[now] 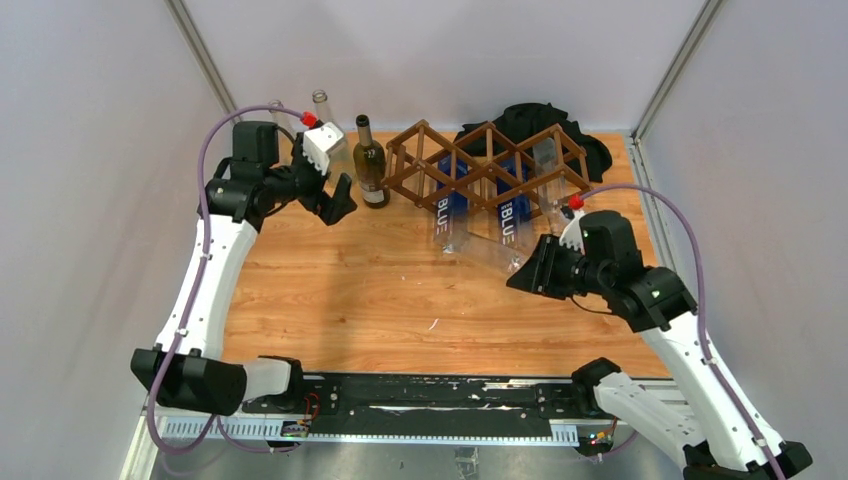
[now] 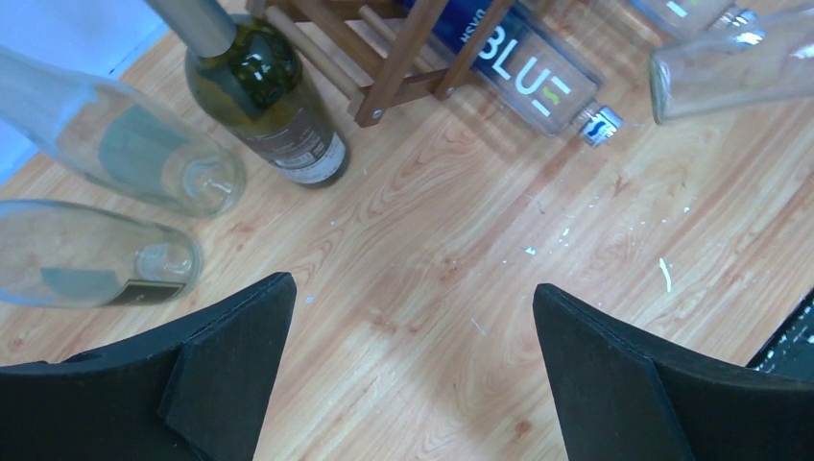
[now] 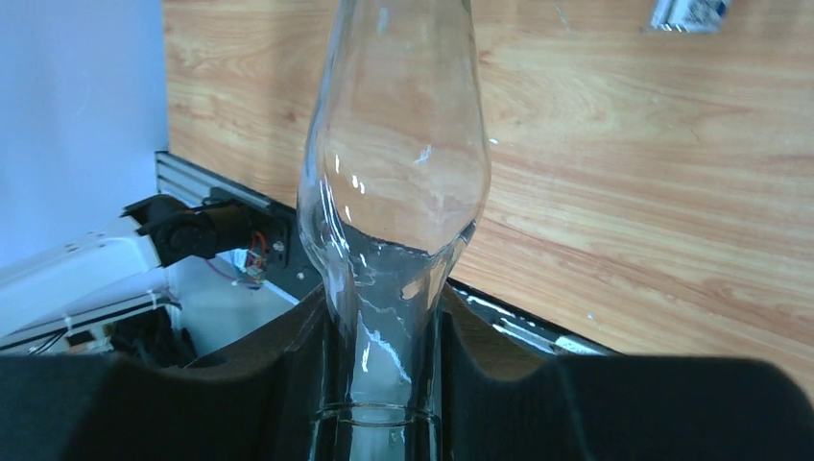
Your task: Take the wine bottle off the wine rack
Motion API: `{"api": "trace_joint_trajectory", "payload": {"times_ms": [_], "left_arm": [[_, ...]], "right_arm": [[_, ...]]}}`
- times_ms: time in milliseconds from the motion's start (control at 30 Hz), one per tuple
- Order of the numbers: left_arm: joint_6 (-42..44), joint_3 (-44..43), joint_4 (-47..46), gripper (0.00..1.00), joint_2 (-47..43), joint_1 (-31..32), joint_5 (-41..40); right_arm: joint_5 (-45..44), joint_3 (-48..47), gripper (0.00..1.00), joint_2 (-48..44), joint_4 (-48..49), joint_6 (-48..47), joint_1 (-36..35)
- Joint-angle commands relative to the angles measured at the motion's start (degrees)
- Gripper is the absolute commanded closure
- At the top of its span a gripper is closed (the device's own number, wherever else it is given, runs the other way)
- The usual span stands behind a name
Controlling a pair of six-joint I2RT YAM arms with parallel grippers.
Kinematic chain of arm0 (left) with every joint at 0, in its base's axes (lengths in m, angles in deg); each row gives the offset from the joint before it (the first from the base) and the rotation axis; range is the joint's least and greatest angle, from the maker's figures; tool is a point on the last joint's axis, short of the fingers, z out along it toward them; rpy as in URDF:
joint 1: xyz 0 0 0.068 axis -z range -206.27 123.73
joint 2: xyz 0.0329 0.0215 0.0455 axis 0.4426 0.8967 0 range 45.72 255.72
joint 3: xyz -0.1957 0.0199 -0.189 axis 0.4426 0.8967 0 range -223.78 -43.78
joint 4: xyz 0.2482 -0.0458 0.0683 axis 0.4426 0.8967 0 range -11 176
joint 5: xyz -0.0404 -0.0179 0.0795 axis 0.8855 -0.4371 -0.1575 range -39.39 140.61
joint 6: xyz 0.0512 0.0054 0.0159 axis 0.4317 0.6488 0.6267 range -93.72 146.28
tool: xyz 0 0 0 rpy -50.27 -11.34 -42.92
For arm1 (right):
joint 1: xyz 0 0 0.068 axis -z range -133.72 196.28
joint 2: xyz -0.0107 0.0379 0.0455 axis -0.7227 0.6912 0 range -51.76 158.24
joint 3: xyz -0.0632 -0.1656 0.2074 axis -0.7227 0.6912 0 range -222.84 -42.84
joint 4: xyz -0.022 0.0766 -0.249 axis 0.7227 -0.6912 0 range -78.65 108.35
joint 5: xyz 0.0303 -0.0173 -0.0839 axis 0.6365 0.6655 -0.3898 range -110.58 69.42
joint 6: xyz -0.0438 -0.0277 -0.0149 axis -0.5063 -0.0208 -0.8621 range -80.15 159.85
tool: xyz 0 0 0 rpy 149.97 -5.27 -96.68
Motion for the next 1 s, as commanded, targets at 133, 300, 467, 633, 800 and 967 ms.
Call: {"api": "trace_joint_trajectory", "payload": {"times_ms": [133,300,467,633,800,967], "left_arm": [[7.7,6.7,-0.2,0.00,-6.9,-0.1,9.2],[17.4,11.7,2.7,0.00,-12.0,3.4,11.3],[25.1,16.9,3.3,0.00,-16.9,9.7,6.7],[26.6,20.3,3.4,0.00,-20.2,11.9,6.6],[28.2,24.3,1.8,0.00,-24.5,12.3,8.5],[29.0,25.7,0.7,0.00,-26.7,12.4,8.0]], "right_arm": [[7.1,-11.0,1.00,5.7,3.0,-3.3,-1.9],[6.6,-14.0,1.00,14.3,6.4,-3.6,-9.0],[2.7,-21.1,1.00,25.1,8.5,-4.3,-18.0],[3.5,-28.8,1.00,34.5,10.9,-4.2,-22.5],[5.7,-35.8,1.00,42.0,10.7,-6.2,-26.9],[5.4,-39.2,1.00,45.3,10.0,-7.8,-29.8]]}}
